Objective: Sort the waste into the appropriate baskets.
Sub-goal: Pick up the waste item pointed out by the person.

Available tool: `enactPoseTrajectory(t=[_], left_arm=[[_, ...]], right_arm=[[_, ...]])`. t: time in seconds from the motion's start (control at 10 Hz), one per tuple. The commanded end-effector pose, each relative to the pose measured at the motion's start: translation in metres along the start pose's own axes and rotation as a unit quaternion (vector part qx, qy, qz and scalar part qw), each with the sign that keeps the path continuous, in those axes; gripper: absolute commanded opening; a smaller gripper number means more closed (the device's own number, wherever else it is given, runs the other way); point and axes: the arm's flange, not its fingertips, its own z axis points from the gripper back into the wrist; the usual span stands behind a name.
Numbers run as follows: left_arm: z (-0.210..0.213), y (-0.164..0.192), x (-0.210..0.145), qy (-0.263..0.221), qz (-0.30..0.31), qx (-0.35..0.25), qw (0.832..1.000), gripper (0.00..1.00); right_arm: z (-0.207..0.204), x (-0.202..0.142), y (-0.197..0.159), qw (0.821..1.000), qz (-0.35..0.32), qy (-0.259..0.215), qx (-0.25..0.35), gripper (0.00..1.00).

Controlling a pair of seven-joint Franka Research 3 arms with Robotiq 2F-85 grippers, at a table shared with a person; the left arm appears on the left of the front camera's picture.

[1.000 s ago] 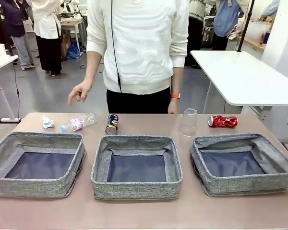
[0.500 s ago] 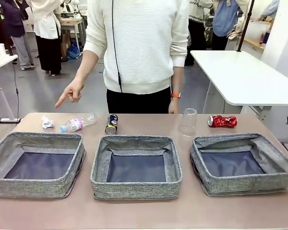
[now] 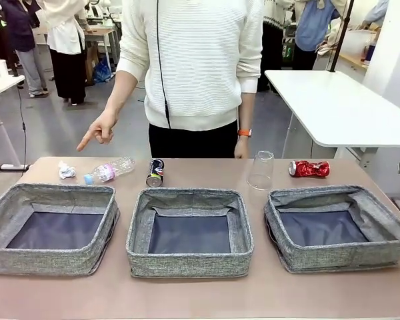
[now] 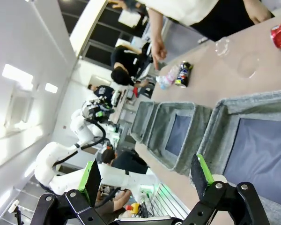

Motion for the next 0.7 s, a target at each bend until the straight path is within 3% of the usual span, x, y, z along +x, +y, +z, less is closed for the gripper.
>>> enactPoseTrajectory(t=[0.0,0.1,0.2,0.3,0.4,0.5,0.6], left_arm=[[-0.047,-0.002,0.04,0.031,-0.123,0.364,0.923,1.0],[-0.077,-0.003,0.046,0.111,-0.147,0.389,0.903,1.0],[-0.094,-0.002,0.047,0.148,-0.152,0.361,0.908,1.0],[-0.096,-0.008,0.048,0.104,-0.149,0.277,0.944,1.0],[-0.069,-0.015,0.057,0.053,-0.13,0.211,0.967,1.0],[-0.069,-0.015,0.057,0.053,-0.13,0.211,0.967,1.0],[-0.098,-0.016,0.059,0.079,-0.159,0.256,0.95,1.0]], right_arm=[[-0.001,0.005,0.0,1.0,0.015,-0.007,0.009,1.0],[-0.001,0.005,0.0,1.0,0.015,-0.007,0.009,1.0],[-0.001,0.005,0.0,1.0,0.015,-0.007,0.009,1.0],[-0.001,0.005,0.0,1.0,0.015,-0.007,0.009,1.0],[-0.001,0.005,0.0,1.0,0.015,-0.007,0.009,1.0],[-0.001,0.005,0.0,1.0,0.015,-0.007,0.009,1.0],[-0.001,0.005,0.0,1.0,0.015,-0.007,0.009,1.0]])
